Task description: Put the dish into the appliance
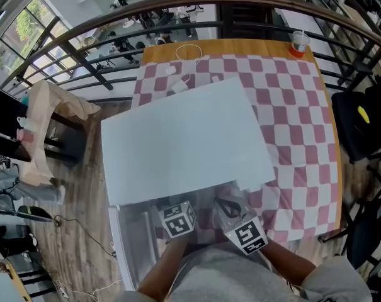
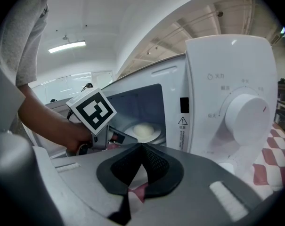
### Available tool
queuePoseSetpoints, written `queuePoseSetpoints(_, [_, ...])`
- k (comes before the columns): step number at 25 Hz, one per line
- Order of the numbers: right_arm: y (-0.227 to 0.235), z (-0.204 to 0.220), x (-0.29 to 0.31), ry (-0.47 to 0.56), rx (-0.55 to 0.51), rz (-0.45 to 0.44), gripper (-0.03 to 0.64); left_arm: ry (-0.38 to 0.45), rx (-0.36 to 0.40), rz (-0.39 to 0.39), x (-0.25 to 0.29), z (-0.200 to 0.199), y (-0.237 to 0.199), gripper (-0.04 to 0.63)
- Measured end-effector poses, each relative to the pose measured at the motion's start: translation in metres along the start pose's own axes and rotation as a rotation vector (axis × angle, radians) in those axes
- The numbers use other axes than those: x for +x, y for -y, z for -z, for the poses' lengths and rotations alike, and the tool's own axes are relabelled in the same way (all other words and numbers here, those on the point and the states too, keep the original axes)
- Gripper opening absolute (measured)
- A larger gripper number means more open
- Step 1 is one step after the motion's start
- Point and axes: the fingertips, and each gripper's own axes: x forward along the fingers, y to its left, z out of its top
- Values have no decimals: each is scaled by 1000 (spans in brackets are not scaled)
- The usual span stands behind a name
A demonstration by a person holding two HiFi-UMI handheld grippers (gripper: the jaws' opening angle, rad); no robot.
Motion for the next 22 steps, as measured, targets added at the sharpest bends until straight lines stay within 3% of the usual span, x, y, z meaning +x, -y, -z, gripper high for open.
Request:
queuePoseSetpoints(15, [-5, 4, -4, 1, -17, -9, -3, 66, 32, 26, 9, -8, 0, 321])
queuePoseSetpoints(20, [-9, 3, -7, 6, -30, -14, -3, 75, 44, 31, 5, -6, 0, 281])
queuePoseSetpoints(22, [-10, 3, -8, 6, -33, -15, -3, 98, 45, 13, 0, -6, -3, 220])
